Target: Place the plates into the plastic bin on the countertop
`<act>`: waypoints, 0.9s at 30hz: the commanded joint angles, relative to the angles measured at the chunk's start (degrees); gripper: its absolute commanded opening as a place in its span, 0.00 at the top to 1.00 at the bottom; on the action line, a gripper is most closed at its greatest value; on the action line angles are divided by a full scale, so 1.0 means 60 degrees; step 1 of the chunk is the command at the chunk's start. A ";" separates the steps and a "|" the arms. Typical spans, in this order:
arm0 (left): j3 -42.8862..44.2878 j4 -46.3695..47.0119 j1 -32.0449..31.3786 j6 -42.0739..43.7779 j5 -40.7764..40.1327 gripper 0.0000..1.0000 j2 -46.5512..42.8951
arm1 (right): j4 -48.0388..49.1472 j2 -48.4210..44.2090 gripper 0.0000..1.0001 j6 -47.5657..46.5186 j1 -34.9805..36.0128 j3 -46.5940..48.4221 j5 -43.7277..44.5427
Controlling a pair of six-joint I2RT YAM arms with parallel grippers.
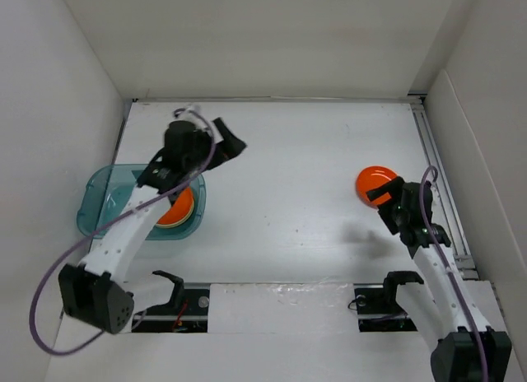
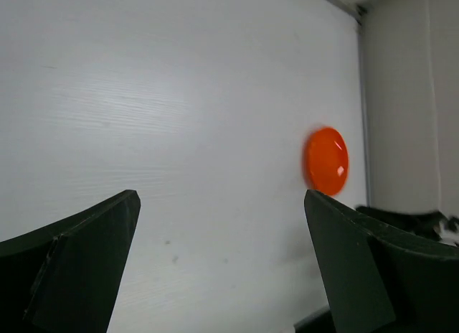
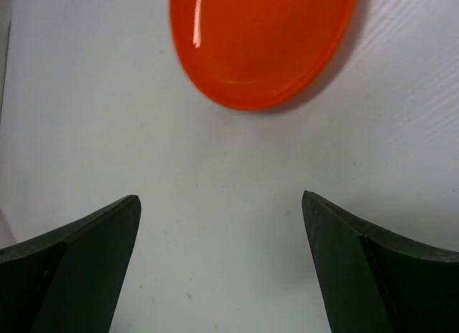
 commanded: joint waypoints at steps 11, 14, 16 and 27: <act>0.1947 0.2501 -0.3776 -0.0306 0.0156 0.00 0.3692 | 0.2369 0.3662 0.13 -0.0196 -0.2413 0.0124 -0.0105; 0.2035 0.2501 -0.3776 -0.0205 0.0157 0.00 0.3694 | 0.2489 0.4499 0.17 -0.0196 -0.2676 0.0489 0.0246; 0.2035 0.2501 -0.3776 -0.0204 0.0041 0.00 0.3694 | 0.2605 0.5218 0.21 -0.0313 -0.2765 0.0594 0.0129; 0.1947 0.2399 -0.3776 -0.0203 -0.0151 0.00 0.3371 | 0.2738 0.7108 0.58 -0.0840 -0.3248 0.1545 -0.0807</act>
